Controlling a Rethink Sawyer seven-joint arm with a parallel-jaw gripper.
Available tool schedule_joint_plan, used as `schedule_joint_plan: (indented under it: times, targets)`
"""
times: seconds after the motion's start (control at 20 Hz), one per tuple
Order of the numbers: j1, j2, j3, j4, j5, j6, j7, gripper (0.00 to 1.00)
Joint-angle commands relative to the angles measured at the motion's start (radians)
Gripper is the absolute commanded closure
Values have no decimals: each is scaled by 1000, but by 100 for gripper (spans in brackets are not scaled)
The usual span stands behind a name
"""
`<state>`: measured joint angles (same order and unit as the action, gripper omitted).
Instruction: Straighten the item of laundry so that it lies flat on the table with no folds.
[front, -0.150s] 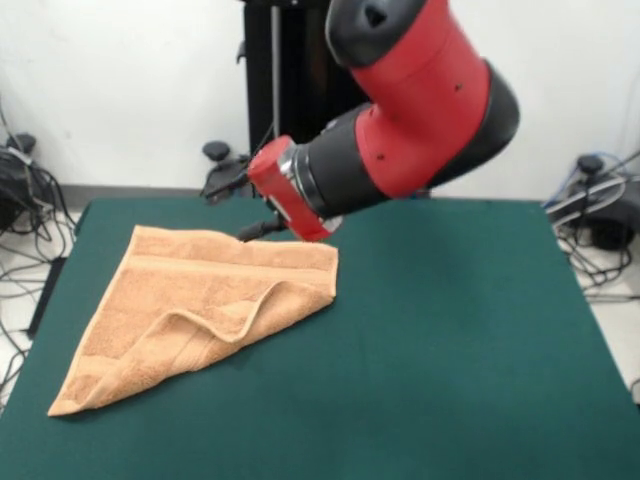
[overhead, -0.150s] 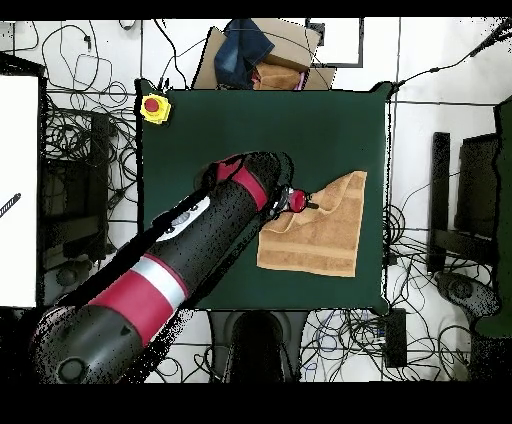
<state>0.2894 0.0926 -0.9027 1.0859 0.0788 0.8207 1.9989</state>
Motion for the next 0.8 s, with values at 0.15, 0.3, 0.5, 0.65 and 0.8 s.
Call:
schedule_joint_plan:
  times: [0.15, 0.3, 0.5, 0.65, 0.8]
  targets:
    - [-37, 216, 105, -170, 75, 20, 306, 0]
    - [-45, 243, 113, -202, 102, 3, 328, 0]
    - [-38, 211, 151, -173, 117, 7, 268, 0]
    - [-19, 182, 164, -129, 114, -1, 230, 0]
    - [-9, 153, 185, -81, 103, -37, 200, 0]
